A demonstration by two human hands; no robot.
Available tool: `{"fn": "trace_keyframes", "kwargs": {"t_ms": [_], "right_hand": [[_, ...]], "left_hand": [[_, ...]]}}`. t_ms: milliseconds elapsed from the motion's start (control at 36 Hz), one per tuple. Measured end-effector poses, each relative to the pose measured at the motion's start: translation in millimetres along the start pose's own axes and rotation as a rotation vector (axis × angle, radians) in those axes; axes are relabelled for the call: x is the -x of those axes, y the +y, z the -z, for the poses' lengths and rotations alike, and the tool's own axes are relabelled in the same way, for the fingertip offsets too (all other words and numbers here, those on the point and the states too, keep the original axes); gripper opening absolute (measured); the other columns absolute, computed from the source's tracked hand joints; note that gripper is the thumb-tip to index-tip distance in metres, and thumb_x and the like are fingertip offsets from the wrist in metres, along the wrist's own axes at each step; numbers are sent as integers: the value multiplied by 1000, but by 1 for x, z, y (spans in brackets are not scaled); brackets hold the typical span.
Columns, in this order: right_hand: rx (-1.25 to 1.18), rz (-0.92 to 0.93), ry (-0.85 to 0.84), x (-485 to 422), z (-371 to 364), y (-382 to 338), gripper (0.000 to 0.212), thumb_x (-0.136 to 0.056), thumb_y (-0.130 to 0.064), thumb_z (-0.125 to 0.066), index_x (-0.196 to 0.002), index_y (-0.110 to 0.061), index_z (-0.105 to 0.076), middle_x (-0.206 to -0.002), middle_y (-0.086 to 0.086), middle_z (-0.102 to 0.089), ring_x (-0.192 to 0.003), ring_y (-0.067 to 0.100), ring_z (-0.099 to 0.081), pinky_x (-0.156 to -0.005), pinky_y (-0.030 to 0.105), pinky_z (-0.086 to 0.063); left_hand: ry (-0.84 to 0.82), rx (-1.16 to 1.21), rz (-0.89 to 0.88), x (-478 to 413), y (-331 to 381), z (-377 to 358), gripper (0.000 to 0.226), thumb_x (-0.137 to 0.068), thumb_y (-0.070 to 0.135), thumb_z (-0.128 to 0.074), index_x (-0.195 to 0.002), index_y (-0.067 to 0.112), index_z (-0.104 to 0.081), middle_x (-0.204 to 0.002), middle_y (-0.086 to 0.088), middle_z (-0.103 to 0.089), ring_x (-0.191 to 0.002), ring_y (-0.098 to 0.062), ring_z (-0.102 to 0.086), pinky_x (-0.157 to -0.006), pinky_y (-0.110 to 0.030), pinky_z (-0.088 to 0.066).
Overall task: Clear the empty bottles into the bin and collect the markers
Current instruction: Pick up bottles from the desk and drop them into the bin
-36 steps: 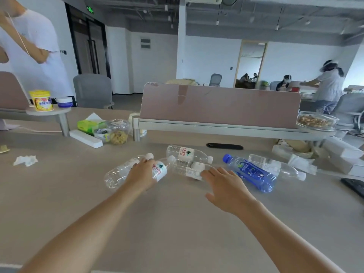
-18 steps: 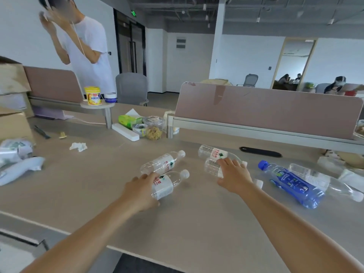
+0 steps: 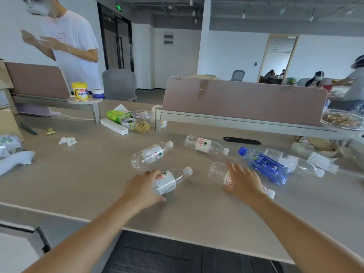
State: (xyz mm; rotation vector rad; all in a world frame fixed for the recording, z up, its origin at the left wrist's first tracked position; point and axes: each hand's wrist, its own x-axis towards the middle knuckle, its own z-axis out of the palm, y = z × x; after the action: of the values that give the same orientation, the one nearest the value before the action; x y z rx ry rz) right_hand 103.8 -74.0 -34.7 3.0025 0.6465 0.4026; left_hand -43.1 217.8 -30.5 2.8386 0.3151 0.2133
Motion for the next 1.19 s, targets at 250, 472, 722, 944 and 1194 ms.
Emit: {"fn": "trace_keyframes", "kwargs": {"t_ms": [250,472,722,944,1194], "right_hand": [[-47,-99,26,103,44,82,69,-76,-53,-63,-135,-27,-37,-126,-4,-60,-110,23,-61,-86,36,-48],[34,-290,89,197,99,178,73,-76,-55,-64,-138,-33,-32,-130,-9,-56,-112,20,-58,-88,35,-46],[114,-657,99,349,121,288,75,-75,-53,-69,-137,-32,-32,-129,-3,-59,-107,26,-61,-86,42,-51],[122,-878,-41,486,107,331,69,-76,-52,-66,-134,-32,-35,-127,-4,-59,-110,26,-60,-83,36,-43],[98,-826,-215,551,91,342,77,-79,-57,-67,-142,-38,-29,-139,-9,-51,-121,19,-53,-99,37,-41]], "left_hand": [[-41,66,-194,6,102,-20,82,-62,59,-80,-132,36,-44,-125,11,-58,-107,-17,-59,-87,-34,-49],[-9,156,-452,27,233,-31,75,-65,58,-76,-131,43,-43,-121,12,-62,-100,-17,-62,-75,-28,-46],[-197,222,-777,94,385,-92,81,-66,62,-75,-135,42,-38,-117,10,-62,-97,-16,-59,-79,-33,-50],[-471,197,-974,165,497,-179,78,-68,61,-70,-135,34,-40,-128,8,-56,-112,-18,-56,-91,-39,-50],[-775,171,-944,214,563,-262,95,-82,56,-63,-154,22,-10,-157,-7,-21,-142,-32,-21,-113,-47,-28]]}}
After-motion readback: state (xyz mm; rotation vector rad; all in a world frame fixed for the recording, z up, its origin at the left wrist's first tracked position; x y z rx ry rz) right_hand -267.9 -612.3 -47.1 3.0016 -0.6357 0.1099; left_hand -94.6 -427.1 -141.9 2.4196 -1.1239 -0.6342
